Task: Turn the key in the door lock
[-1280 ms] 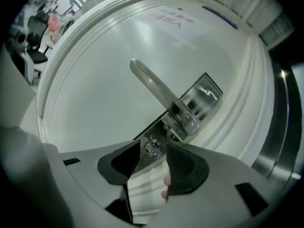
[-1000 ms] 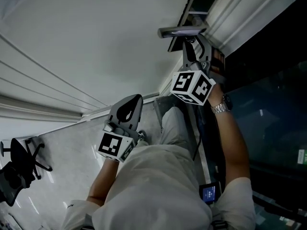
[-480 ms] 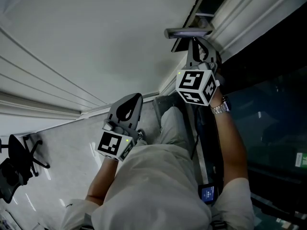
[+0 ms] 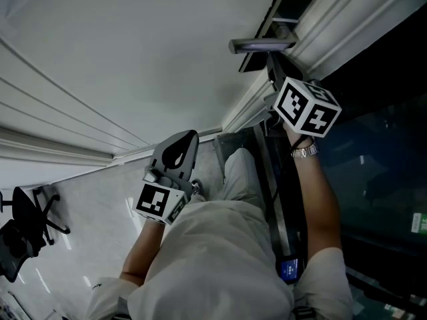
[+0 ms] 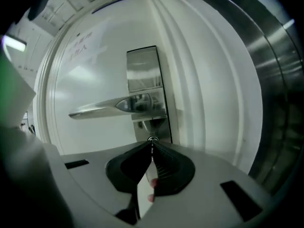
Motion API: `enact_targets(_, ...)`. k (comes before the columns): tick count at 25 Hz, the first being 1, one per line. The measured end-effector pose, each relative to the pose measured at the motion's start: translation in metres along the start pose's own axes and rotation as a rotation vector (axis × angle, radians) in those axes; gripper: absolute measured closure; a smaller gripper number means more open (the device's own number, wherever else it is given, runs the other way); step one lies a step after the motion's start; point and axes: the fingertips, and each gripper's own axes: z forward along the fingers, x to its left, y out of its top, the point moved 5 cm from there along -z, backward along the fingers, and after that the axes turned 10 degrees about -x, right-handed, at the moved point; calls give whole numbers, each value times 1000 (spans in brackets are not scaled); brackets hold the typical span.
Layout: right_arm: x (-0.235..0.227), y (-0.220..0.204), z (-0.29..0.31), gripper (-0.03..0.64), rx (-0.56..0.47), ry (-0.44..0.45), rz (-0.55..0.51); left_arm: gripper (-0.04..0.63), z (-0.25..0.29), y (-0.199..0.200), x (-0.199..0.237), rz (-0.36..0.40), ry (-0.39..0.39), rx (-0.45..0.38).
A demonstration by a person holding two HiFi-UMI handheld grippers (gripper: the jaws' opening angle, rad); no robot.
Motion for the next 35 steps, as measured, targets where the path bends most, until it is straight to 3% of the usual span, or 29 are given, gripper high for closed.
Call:
enact_targets(3, -8, -2, 0, 603, 3, 25, 190, 592, 2, 0, -1, 1, -2, -7)
enact_targets(10, -20, -7, 0, 603, 13, 77, 746, 591, 1, 0, -4, -1, -2, -6)
enact_targets(18, -28, -15, 2, 600, 3, 130, 1064, 592, 2, -2, -7, 1, -3, -6)
enact_targets(20, -28, -13, 2, 598, -7, 136, 981, 592, 2, -3, -7, 2, -1, 5)
enact_targets(22, -26, -9, -1, 595, -21, 138, 812, 592, 0, -5, -7, 2, -1, 21)
enact_targets(25, -22, -2, -7, 488, -30, 153, 580, 591, 0, -6, -7, -4, -4, 12)
enact_targets(28, -20, -1, -12, 459, -8, 139, 309, 592, 0, -10, -7, -8, -4, 49)
enact_targets(30, -16, 1, -16, 453, -6, 97, 45, 592, 4, -8, -10, -8, -18, 23)
enact_targets(32, -5, 3, -20, 453, -24, 44, -291, 592, 9, -4, -14, -4, -39, -13)
enact_targets(35, 15, -2, -18, 453, -42, -5, -785, 592, 16, -7, -20, 4, -61, 26)
